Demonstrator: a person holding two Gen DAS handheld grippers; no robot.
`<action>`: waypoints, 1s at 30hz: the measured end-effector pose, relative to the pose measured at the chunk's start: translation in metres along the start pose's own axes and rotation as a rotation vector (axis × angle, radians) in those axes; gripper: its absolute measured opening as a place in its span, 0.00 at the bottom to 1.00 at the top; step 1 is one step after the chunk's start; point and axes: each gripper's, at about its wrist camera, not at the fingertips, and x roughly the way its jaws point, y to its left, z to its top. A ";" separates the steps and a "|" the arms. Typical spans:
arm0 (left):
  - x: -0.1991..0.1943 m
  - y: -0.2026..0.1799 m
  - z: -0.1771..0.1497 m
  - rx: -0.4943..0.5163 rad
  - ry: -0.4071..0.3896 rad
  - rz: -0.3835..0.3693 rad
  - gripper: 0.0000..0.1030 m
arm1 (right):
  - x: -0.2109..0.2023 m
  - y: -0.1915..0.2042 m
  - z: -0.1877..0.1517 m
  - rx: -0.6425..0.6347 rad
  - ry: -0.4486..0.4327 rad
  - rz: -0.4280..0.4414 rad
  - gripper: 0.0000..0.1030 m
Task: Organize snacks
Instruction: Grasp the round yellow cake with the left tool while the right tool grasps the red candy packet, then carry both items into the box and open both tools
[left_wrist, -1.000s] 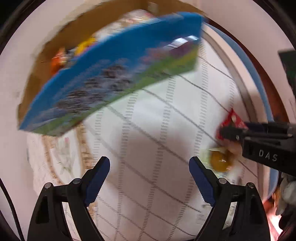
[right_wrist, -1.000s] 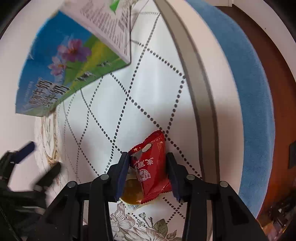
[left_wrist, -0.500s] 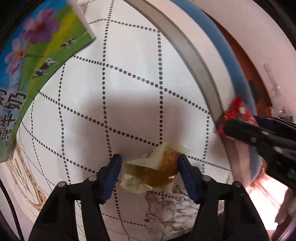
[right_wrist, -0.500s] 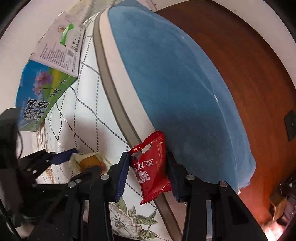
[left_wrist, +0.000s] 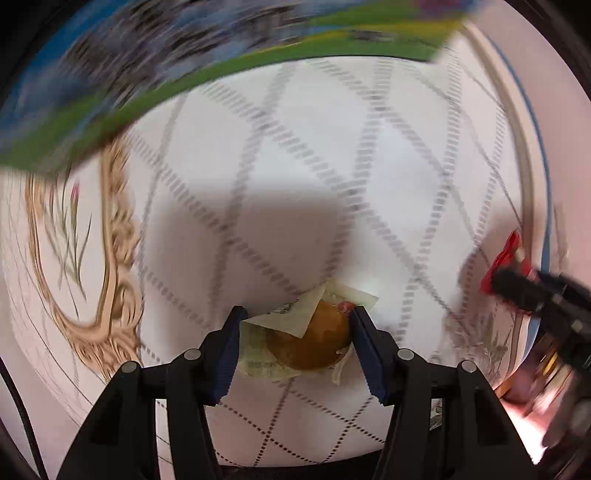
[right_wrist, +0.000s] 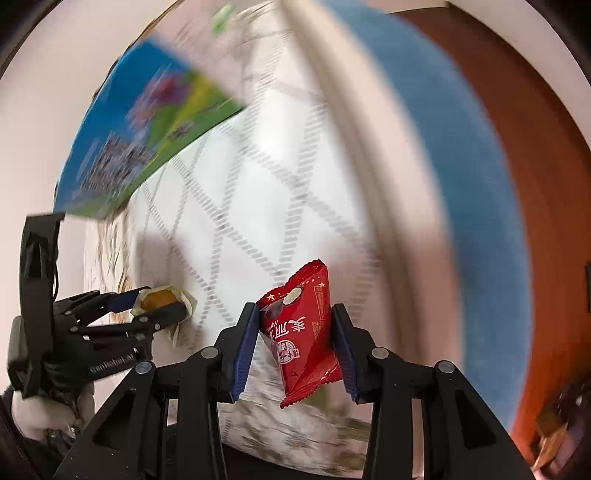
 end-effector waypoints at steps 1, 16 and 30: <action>0.004 0.008 -0.001 -0.033 0.009 -0.021 0.55 | 0.008 0.009 0.001 -0.019 0.013 0.004 0.41; 0.010 0.010 -0.034 -0.123 -0.035 -0.072 0.52 | 0.043 0.032 0.008 -0.073 0.067 -0.033 0.42; -0.061 0.010 -0.027 -0.087 -0.129 -0.149 0.52 | -0.019 0.071 0.005 -0.135 -0.032 0.085 0.40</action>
